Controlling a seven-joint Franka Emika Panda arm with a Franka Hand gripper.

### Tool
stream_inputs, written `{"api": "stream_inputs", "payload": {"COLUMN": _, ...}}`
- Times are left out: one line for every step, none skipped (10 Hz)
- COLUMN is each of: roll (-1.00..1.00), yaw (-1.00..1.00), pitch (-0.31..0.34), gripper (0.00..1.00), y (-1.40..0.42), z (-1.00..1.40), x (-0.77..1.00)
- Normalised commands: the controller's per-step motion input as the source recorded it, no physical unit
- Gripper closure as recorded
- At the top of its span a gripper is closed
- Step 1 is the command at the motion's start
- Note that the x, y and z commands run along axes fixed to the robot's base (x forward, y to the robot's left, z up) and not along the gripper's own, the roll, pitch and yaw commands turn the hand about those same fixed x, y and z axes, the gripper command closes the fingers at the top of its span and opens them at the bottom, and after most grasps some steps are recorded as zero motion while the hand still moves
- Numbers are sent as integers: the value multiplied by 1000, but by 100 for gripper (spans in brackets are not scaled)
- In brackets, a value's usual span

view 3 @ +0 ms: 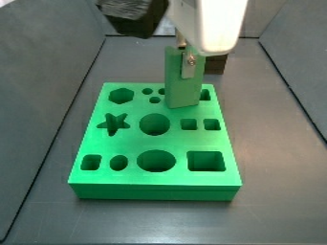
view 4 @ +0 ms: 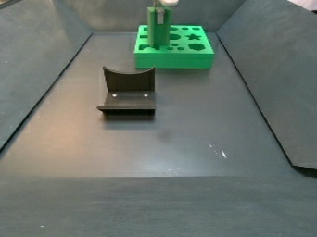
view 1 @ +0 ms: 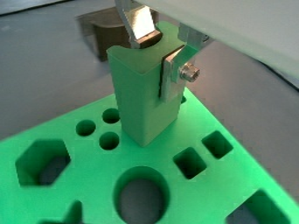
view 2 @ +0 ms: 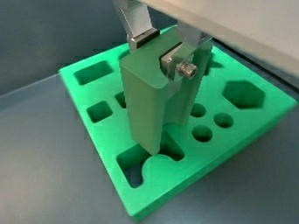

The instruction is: Insert the arch object.

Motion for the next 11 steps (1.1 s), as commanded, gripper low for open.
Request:
{"api": "stream_inputs", "payload": {"roll": 74, "yaw": -820, "pitch": 67, "gripper": 100, "y": 120, "z": -146, "x": 23}}
{"api": "stream_inputs", "payload": {"roll": 161, "yaw": -706, "pitch": 111, "gripper": 100, "y": 146, "z": -129, "x": 60}}
{"api": "stream_inputs", "payload": {"roll": 300, "yaw": -494, "pitch": 157, "gripper": 100, "y": 131, "z": 0, "x": 131}}
{"api": "stream_inputs", "payload": {"roll": 334, "yaw": -480, "pitch": 173, "gripper": 100, "y": 11, "z": 0, "x": 63}}
{"api": "stream_inputs", "payload": {"roll": 147, "yaw": -546, "pitch": 143, "gripper": 100, "y": -129, "z": 209, "x": 114}}
{"api": "stream_inputs", "payload": {"roll": 200, "yaw": -174, "pitch": 73, "gripper": 100, "y": -286, "z": 54, "x": 211}}
{"api": "stream_inputs", "payload": {"roll": 289, "yaw": -91, "pitch": 193, "gripper": 100, "y": -109, "z": 0, "x": 451}}
{"api": "stream_inputs", "payload": {"roll": 101, "yaw": 0, "pitch": 129, "gripper": 100, "y": 229, "z": -51, "x": 443}}
{"api": "stream_inputs", "payload": {"roll": 69, "yaw": 191, "pitch": 54, "gripper": 100, "y": 437, "z": -100, "x": 331}}
{"api": "stream_inputs", "payload": {"roll": 53, "yaw": 200, "pitch": 46, "gripper": 100, "y": 454, "z": -91, "x": 297}}
{"api": "stream_inputs", "payload": {"roll": 0, "yaw": 189, "pitch": 0, "gripper": 100, "y": 300, "z": -203, "x": 129}}
